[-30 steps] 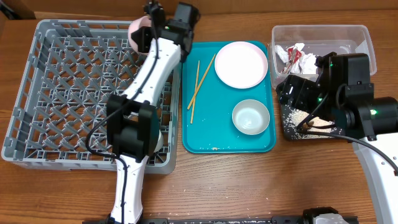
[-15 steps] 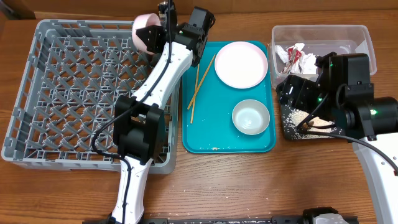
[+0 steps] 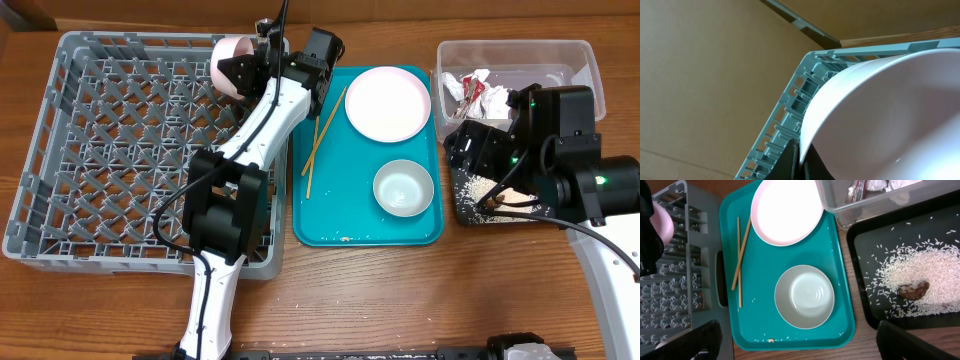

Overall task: Sort waste into correct bins and load items into the dishwasher
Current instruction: 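Carry the pink bowl to the back of the rack and set it upright, then grasp the pale green bowl with left gripper and place it in rack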

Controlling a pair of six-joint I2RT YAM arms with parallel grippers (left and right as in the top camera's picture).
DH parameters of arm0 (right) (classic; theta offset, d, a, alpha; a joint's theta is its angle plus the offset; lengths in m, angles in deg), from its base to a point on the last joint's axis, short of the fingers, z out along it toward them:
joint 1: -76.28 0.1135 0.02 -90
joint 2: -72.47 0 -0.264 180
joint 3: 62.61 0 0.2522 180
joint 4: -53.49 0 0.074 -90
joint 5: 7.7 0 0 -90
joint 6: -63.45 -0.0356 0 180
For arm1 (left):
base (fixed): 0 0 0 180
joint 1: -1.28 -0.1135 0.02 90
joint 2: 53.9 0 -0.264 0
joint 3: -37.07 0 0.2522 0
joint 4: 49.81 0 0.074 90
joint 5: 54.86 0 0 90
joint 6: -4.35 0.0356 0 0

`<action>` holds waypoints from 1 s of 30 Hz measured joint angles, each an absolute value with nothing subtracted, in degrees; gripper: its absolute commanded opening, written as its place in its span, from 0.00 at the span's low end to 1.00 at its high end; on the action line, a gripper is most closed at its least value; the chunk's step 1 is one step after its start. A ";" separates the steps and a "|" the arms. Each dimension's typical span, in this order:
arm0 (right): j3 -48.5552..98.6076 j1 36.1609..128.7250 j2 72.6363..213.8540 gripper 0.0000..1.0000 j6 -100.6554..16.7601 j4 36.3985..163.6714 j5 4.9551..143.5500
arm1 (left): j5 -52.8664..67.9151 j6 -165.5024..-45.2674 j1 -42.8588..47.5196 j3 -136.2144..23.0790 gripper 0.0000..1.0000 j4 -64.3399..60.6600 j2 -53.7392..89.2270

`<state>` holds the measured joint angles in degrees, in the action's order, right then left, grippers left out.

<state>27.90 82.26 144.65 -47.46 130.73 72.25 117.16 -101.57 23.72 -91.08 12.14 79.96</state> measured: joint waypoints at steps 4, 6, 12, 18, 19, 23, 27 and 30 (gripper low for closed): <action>27.90 82.26 144.65 1.00 -47.48 130.71 72.25 | 117.22 -101.59 24.29 -90.38 0.18 11.92 79.96; 27.90 82.28 144.65 1.00 -47.48 130.73 72.23 | 114.75 -101.51 24.83 -90.29 0.32 12.20 79.96; 27.90 82.28 144.65 1.00 -47.48 130.73 72.25 | 103.08 -100.76 26.01 -89.55 0.68 17.03 79.96; 27.90 82.28 144.65 1.00 -47.46 130.73 72.25 | 97.95 -100.35 26.01 -90.56 0.76 21.62 79.83; 27.90 82.28 144.65 1.00 -47.46 130.71 72.25 | 96.55 -100.24 26.01 -91.25 0.78 23.59 79.83; 27.90 82.28 144.65 1.00 -47.48 130.73 72.25 | 88.77 -100.15 26.01 -96.57 0.87 32.70 80.29; 27.90 82.28 144.65 1.00 -47.46 130.73 72.25 | 75.22 -100.00 25.99 -112.72 0.99 43.28 80.99; 27.90 82.28 144.65 1.00 -47.46 130.75 72.27 | 56.37 -100.08 25.95 -123.84 0.94 49.43 80.66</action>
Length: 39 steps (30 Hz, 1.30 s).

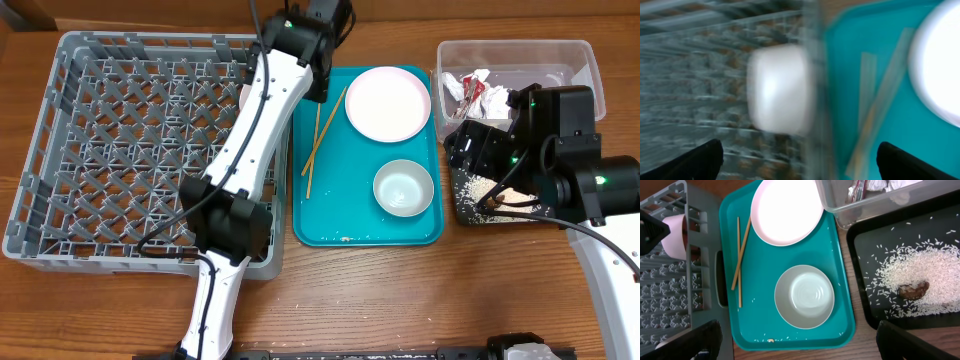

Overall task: Sort waste into correct bins and load items into the dishwasher
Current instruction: 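Grasp the pale green bowl with left gripper and place it in rack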

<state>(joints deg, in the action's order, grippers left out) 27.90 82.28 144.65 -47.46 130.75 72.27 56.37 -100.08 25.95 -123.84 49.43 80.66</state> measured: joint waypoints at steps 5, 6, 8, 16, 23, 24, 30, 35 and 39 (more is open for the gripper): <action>27.90 82.28 144.65 1.00 -47.46 130.73 72.25 | 31.72 -104.41 27.65 -121.77 0.85 50.10 80.24; 27.90 82.26 144.65 1.00 -47.43 130.71 72.25 | 30.21 -105.51 28.53 -120.22 0.84 49.19 80.24; 27.90 82.28 144.65 1.00 -47.48 130.71 72.25 | 28.00 -108.11 31.35 -115.30 0.82 45.67 80.24; 27.90 82.28 144.65 1.00 -47.43 130.71 72.25 | 27.96 -116.54 40.22 -96.41 0.49 34.34 80.70; 27.90 82.28 144.65 1.00 -47.46 130.73 72.27 | 32.64 -118.73 40.15 -93.46 0.12 31.72 80.72; 27.90 82.28 144.65 1.00 -47.48 130.73 72.27 | 32.81 -118.64 40.15 -93.27 0.08 31.48 80.72; 27.90 82.28 144.65 1.00 -47.43 130.73 72.25 | 33.25 -118.53 39.91 -92.96 0.04 32.44 80.72; 27.90 82.28 144.65 1.00 -47.46 130.73 72.25 | 34.04 -116.63 37.92 -96.39 0.04 40.16 80.13; 27.90 82.26 144.65 1.00 -47.46 130.73 72.25 | 41.07 -115.47 35.21 -100.83 0.04 44.62 73.69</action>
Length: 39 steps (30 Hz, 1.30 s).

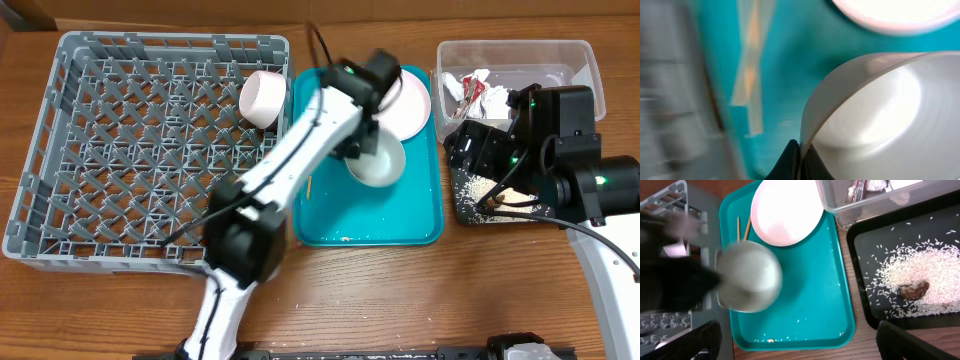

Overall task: Sort waste into correct bins and load items into the dishwasher
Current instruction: 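Grasp the pale green bowl with left gripper and place it in rack, then reach left gripper to the rim of the white plate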

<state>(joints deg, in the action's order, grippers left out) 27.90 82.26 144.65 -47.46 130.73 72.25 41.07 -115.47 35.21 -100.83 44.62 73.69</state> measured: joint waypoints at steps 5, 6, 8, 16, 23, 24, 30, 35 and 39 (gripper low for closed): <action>27.90 82.26 144.65 1.00 -47.46 130.73 72.30 | 60.00 -116.21 30.03 -103.93 0.04 54.32 60.38; 27.90 82.28 144.65 1.00 -47.43 130.71 72.25 | 63.28 -117.29 29.16 -104.13 0.04 56.59 59.57; 27.90 82.28 144.65 1.00 -47.46 130.73 72.25 | 71.70 -120.19 26.80 -103.56 0.04 60.64 58.85; 27.90 82.28 144.65 1.00 -47.46 130.71 72.23 | 92.64 -133.04 23.32 -86.49 0.04 60.59 60.55; 27.90 82.28 144.65 1.00 -47.46 130.71 72.25 | 98.82 -141.70 25.05 -73.33 0.04 53.71 60.73; 27.90 82.28 144.65 1.00 -47.46 130.73 72.25 | 99.13 -142.27 26.01 -72.06 0.04 52.46 60.75; 27.90 82.28 144.65 1.00 -47.48 130.73 72.25 | 102.89 -143.19 32.48 -64.76 0.04 46.15 60.75; 27.90 82.26 144.65 1.00 -47.46 130.71 72.27 | 102.51 -142.92 33.86 -60.09 0.56 45.12 60.77; 27.90 82.28 144.65 1.00 -47.48 130.71 72.25 | 98.73 -139.43 33.92 -60.76 0.56 45.19 60.77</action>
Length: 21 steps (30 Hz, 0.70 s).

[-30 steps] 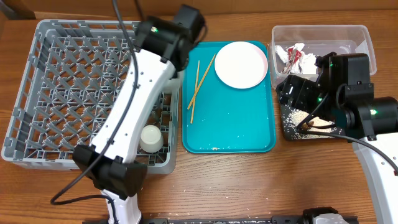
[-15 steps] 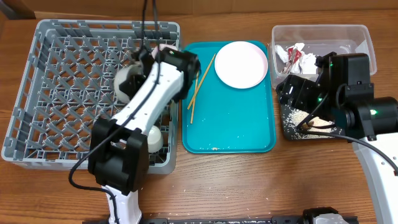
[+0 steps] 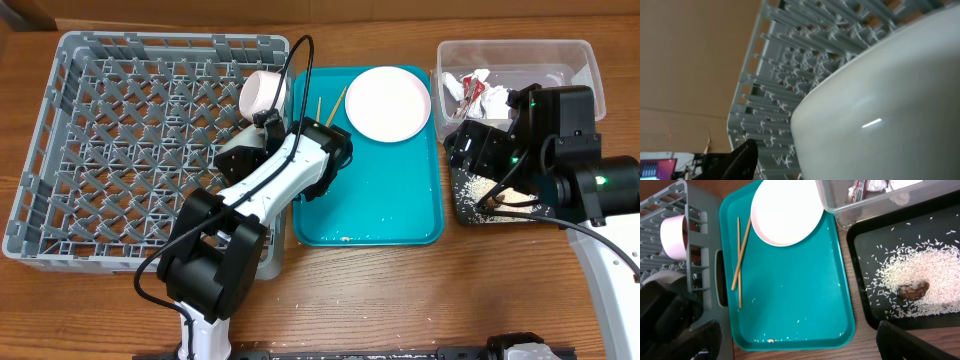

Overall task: Sort waste into correct bins and load items into the dishwasher
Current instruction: 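Reach left gripper to the rim of the white plate, then lift the white plate and stand it upright in the rack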

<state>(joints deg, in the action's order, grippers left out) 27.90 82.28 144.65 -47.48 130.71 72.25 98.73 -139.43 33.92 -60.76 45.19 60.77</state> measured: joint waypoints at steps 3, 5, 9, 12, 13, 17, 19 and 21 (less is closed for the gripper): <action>27.90 82.28 144.65 1.00 -47.46 130.69 72.27 | 91.32 -134.60 33.95 -65.59 0.59 45.93 60.77; 27.90 82.26 144.65 1.00 -47.46 130.73 72.27 | 86.32 -131.51 33.95 -69.92 0.63 46.30 60.77; 27.90 82.28 144.65 1.00 -47.46 130.69 72.30 | 74.32 -122.47 33.97 -78.60 0.72 46.17 60.77; 27.90 82.26 144.65 1.00 -47.46 130.71 72.30 | 64.88 -116.19 34.21 -82.75 0.82 45.58 60.77; 27.90 82.28 144.65 1.00 -47.48 130.73 72.25 | 61.34 -114.29 34.32 -84.17 0.82 44.55 60.77; 27.88 82.28 144.65 1.00 -47.46 130.71 72.27 | 46.52 -110.90 34.30 -87.93 0.80 28.62 60.77; 27.88 82.28 144.70 1.00 -47.48 130.69 72.27 | 42.93 -112.67 34.30 -88.17 0.79 18.67 61.43; 27.88 82.28 144.70 1.00 -47.48 130.75 72.27 | 41.56 -115.58 34.30 -88.50 0.70 13.69 62.91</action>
